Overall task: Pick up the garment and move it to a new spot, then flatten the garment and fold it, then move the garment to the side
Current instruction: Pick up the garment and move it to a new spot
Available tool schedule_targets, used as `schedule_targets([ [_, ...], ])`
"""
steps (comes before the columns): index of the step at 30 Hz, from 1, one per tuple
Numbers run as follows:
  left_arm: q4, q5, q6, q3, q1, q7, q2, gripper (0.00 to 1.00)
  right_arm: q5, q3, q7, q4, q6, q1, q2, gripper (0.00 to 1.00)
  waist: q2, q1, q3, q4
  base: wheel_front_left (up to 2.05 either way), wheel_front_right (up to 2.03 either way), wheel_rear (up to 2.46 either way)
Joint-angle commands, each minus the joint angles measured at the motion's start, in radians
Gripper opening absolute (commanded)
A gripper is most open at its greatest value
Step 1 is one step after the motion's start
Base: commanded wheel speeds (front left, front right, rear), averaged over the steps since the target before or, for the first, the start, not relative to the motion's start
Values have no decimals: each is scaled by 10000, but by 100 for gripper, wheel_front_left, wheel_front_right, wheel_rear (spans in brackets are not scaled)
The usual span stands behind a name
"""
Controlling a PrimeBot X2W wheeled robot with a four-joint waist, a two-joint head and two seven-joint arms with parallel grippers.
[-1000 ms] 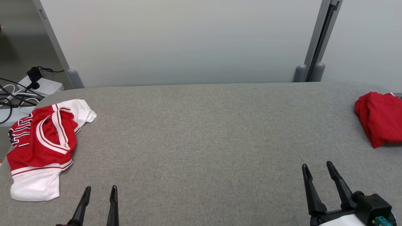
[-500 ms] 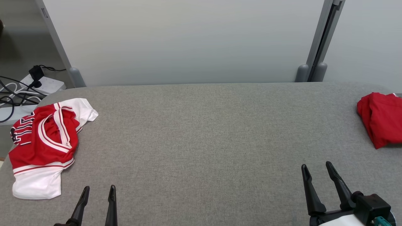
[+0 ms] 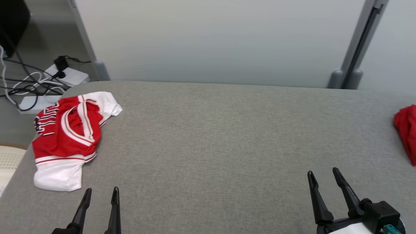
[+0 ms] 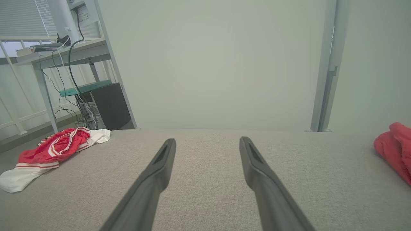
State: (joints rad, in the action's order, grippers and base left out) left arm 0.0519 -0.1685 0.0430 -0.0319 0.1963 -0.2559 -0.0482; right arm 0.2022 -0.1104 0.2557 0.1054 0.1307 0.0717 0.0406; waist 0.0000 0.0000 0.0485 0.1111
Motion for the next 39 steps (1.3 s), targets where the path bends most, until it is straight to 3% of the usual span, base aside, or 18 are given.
schedule_targets([
  [1,-304,-25,-14,-371,-538,-59,-20,100,35,-302,61,-309,0,-200,97,100,0,0,27,322,0,0,0],
  [27,-391,-102,52,-732,-275,-59,-20,100,296,-638,61,-319,0,61,97,100,0,0,216,3081,0,0,0],
  [39,-498,-186,-58,-725,-189,-59,-20,100,241,-781,61,-258,0,17,97,100,0,0,154,3533,0,0,0],
])
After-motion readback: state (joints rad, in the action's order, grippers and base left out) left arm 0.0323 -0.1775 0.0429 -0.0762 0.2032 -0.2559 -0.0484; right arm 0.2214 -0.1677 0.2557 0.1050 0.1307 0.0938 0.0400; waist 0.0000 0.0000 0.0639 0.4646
